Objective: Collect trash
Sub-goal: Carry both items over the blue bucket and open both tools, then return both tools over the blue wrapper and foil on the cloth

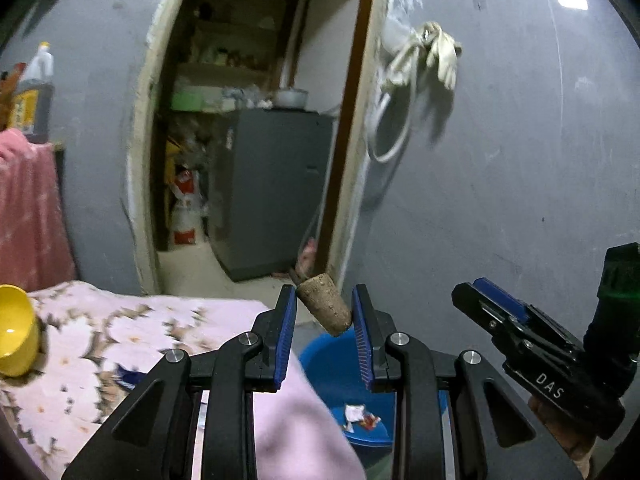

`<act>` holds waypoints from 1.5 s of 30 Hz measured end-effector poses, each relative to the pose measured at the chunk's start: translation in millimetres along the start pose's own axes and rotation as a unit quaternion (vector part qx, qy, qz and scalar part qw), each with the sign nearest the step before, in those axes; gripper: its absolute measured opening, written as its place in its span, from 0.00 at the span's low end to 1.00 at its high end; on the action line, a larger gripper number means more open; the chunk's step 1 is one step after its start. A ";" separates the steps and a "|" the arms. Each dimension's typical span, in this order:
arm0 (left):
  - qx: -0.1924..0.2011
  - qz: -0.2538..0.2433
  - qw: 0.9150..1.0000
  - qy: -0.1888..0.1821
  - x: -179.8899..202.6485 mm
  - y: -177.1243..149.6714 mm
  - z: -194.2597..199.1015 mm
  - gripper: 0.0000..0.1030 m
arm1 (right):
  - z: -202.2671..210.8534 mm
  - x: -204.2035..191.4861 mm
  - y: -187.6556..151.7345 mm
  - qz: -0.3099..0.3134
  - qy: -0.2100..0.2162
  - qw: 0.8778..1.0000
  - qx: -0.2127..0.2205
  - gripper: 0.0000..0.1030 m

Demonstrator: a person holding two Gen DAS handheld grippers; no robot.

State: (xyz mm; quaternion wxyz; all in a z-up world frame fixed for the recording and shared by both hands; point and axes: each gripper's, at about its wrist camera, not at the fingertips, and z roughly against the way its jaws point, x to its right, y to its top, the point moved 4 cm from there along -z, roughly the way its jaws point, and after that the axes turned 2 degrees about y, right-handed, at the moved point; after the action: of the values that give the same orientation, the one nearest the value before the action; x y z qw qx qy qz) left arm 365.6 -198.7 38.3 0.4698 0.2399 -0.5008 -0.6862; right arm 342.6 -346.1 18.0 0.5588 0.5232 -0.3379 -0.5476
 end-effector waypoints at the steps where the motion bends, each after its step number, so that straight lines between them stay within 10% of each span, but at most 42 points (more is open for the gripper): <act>1: -0.010 -0.003 1.000 -0.003 3.6 -3.2 -8.9 0.23 | -1.2 7.1 -3.1 -0.005 -0.005 1.000 -0.002 0.53; 19: -0.165 -0.036 0.985 -0.015 30.9 -75.9 -121.5 0.36 | -29.8 104.9 -65.7 -0.093 -0.060 0.992 -0.067 0.56; 45: -0.028 0.054 0.995 0.080 -59.0 -17.4 16.4 0.49 | -16.7 1.5 -8.5 -0.021 0.003 0.999 -0.025 0.80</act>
State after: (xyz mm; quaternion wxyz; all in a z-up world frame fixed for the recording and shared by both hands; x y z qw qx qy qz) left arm 371.6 -138.0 20.3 0.5514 0.2534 -0.4548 -0.6518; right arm 356.5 -342.7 5.9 0.5612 0.5177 -0.3113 -0.5658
